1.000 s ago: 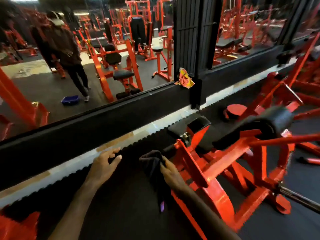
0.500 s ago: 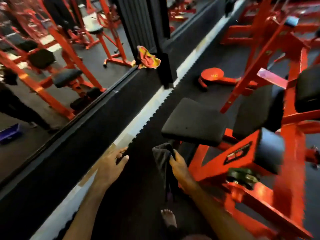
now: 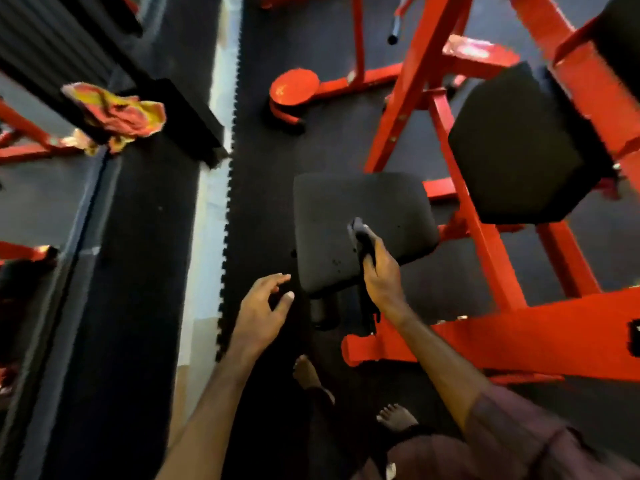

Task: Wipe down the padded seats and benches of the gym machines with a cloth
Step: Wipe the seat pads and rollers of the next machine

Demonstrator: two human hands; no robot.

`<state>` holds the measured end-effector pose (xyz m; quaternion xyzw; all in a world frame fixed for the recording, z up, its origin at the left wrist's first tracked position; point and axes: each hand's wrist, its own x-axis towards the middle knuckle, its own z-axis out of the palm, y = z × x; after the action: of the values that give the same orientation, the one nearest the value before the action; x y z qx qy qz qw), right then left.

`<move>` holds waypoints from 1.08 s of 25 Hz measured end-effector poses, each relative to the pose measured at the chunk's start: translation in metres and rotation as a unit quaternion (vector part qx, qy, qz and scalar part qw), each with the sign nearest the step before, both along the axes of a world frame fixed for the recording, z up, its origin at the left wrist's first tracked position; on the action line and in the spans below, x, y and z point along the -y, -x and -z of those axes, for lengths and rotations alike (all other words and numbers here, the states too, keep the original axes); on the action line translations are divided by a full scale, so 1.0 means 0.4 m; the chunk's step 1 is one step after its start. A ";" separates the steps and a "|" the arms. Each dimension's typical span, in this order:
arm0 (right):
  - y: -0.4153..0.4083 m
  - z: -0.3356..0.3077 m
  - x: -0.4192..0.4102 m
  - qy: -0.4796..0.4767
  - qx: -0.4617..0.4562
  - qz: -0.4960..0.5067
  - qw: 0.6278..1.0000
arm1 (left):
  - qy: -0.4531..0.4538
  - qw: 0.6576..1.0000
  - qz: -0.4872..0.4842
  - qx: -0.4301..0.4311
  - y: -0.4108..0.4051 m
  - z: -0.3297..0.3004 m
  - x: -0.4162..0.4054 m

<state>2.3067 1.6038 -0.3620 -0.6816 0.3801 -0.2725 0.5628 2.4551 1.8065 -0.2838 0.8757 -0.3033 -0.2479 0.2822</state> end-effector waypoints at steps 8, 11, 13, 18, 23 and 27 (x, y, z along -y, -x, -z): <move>-0.301 0.404 -0.082 0.221 -0.356 -0.190 0.888 | 0.005 0.994 0.089 -0.069 -0.408 0.354 0.182; -0.307 0.411 -0.096 0.227 -0.376 -0.082 0.894 | 0.018 0.992 0.089 -0.088 -0.489 0.461 0.236; -0.351 0.413 -0.102 0.224 -0.428 -0.035 0.875 | 0.029 0.991 0.079 -0.106 -0.511 0.519 0.273; -0.443 0.469 -0.100 0.279 -0.498 -0.055 0.819 | 0.077 0.987 0.041 -0.136 -0.494 0.645 0.365; -0.303 0.486 -0.154 0.350 -0.457 -0.107 0.811 | 0.074 0.990 0.038 -0.118 -0.439 0.696 0.366; -0.416 0.484 -0.095 0.261 -0.465 0.014 0.846 | 0.094 0.990 0.042 -0.100 -0.417 0.732 0.361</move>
<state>2.4729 1.6419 -0.5558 -0.8448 0.5217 -0.0208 0.1172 2.6218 1.6622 -0.5765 0.8026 -0.3316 -0.3165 0.3818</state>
